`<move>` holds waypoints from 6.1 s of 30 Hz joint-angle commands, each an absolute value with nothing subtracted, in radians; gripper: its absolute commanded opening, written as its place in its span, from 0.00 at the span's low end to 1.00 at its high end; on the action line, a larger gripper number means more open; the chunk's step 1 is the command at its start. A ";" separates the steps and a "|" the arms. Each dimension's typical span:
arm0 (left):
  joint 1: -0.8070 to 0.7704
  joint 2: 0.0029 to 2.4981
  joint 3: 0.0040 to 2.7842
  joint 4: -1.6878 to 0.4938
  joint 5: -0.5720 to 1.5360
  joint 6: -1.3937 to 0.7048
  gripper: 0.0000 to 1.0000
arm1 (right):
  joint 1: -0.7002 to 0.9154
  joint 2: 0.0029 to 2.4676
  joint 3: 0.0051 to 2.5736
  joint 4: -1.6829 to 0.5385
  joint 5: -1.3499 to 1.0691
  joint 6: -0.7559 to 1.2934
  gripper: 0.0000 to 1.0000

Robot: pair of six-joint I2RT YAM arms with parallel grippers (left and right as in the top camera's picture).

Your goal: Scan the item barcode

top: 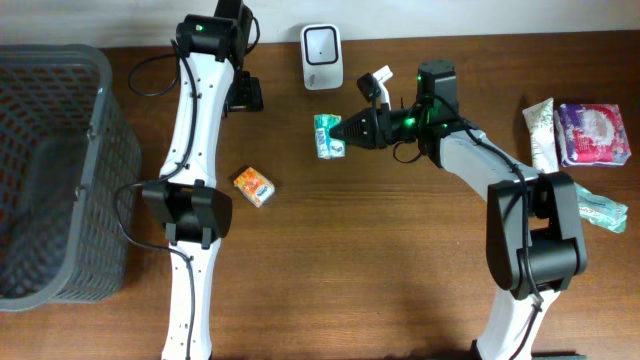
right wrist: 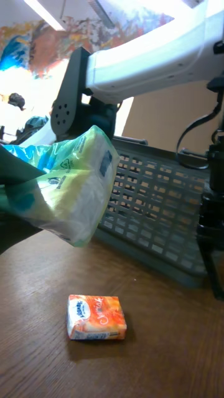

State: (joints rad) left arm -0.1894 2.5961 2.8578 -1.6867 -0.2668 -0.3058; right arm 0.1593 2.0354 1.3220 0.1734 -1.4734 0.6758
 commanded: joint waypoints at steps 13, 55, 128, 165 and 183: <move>-0.189 2.605 2.873 -1.687 -0.277 -0.297 0.99 | 0.227 2.009 1.332 0.194 -1.303 0.697 0.04; -0.189 2.605 2.873 -1.687 -0.277 -0.297 0.99 | 0.388 2.202 1.982 -0.068 0.282 -0.036 0.04; -0.189 2.605 2.873 -1.687 -0.277 -0.297 0.99 | -0.332 2.133 1.999 -1.311 -0.344 0.245 0.99; -0.207 2.351 2.587 -1.689 0.324 -0.132 0.99 | -0.332 2.133 1.999 -1.311 -0.344 0.245 0.99; -0.302 2.351 2.090 -1.495 -0.084 -0.465 0.98 | -0.332 2.133 1.999 -1.311 -0.344 0.245 0.99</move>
State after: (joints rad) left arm -0.3065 2.3783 2.1357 -1.5002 0.0494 -0.2886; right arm -0.3321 2.1201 2.0041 -1.3094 -0.3351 0.2371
